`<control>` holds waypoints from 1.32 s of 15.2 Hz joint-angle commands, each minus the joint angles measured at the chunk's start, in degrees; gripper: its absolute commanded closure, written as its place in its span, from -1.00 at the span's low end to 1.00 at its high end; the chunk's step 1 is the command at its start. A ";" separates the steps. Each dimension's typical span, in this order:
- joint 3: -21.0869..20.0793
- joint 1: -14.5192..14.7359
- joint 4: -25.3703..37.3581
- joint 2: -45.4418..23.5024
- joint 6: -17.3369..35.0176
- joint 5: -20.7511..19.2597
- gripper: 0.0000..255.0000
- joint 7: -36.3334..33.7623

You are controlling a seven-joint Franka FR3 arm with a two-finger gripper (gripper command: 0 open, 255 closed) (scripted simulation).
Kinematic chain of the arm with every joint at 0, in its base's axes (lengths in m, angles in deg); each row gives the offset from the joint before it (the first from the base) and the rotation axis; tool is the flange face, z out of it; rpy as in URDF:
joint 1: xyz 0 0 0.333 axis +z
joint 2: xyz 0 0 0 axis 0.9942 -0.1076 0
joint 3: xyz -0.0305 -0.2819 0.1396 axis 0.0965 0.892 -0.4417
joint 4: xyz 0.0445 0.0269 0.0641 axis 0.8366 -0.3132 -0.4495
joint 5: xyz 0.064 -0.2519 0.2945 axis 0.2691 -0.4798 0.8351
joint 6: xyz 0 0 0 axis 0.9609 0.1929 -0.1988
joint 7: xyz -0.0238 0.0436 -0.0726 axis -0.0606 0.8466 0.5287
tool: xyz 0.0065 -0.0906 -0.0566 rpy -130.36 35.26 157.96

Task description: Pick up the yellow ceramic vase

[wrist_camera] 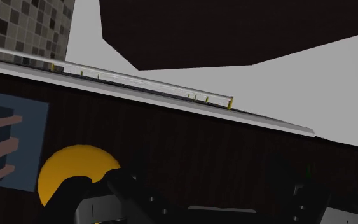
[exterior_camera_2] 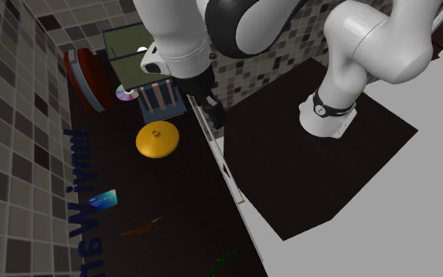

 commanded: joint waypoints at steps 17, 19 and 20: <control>3.60 -8.22 26.42 -38.43 11.89 10.76 -1.00 17.06; 3.20 -9.75 30.89 -42.76 11.79 11.84 -1.00 18.24; 2.99 -10.52 33.26 -44.93 11.64 12.32 -1.00 18.74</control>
